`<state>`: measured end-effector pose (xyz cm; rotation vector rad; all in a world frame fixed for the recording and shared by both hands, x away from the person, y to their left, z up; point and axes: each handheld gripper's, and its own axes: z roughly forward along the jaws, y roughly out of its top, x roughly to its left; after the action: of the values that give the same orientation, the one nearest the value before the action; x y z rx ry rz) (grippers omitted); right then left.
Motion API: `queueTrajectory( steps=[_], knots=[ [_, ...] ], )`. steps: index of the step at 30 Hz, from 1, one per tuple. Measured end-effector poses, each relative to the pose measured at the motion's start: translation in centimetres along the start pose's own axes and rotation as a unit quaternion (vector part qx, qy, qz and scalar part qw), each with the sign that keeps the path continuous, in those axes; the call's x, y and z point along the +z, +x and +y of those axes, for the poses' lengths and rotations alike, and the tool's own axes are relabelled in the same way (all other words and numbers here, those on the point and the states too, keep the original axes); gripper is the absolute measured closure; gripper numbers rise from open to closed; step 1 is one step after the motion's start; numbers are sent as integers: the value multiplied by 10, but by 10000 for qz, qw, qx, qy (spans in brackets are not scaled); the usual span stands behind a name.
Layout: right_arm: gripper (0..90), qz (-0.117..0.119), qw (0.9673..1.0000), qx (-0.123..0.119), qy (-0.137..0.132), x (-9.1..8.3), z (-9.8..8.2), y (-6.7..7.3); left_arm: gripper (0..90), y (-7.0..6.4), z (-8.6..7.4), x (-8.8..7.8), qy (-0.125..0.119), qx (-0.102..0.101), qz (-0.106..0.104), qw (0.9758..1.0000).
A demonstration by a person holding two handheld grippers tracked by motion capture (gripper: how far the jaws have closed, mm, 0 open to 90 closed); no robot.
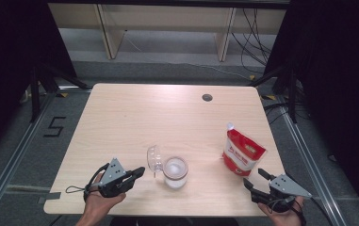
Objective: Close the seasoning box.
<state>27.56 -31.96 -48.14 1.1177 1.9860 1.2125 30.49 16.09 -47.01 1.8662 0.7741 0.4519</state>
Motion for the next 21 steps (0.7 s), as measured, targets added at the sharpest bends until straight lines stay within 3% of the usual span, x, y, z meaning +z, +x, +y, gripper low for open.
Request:
queueTrajectory(
  steps=[2, 5, 6, 8, 13, 14, 15, 17, 21],
  knots=[
    [336, -43, 9999, 94, 17, -1, 0, 1, 894, -2, 2, 1, -36, 18, -69, 10000],
    [336, -53, 10000, 26, -32, -1, -1, -2, 895, -6, 4, 1, -18, 21, -71, 10000],
    [336, -59, 10000, 0, -27, -1, -1, -2, 895, -8, 6, 1, -38, 151, -153, 9998],
    [338, -52, 10000, -3, -32, -1, 0, -2, 895, -12, 7, 3, -64, 20, -165, 9998],
    [339, -2, 10000, 29, -35, -1, 0, -1, 895, -14, 11, 5, -128, 129, -187, 9997],
    [339, -3, 10000, 23, -33, -1, 0, -2, 895, -16, 11, 5, -135, 62, -194, 9997],
    [339, -5, 10000, 7, -26, -1, 0, -2, 895, -15, 12, 5, -132, 180, -213, 9995],
    [339, -57, 9999, 106, 8, -1, 0, 0, 894, -18, 13, 7, -165, 128, -208, 9996],
    [340, -76, 9999, 49, 56, -2, 0, 0, 895, -20, 15, 8, -162, 121, -244, 9995]
  ],
)
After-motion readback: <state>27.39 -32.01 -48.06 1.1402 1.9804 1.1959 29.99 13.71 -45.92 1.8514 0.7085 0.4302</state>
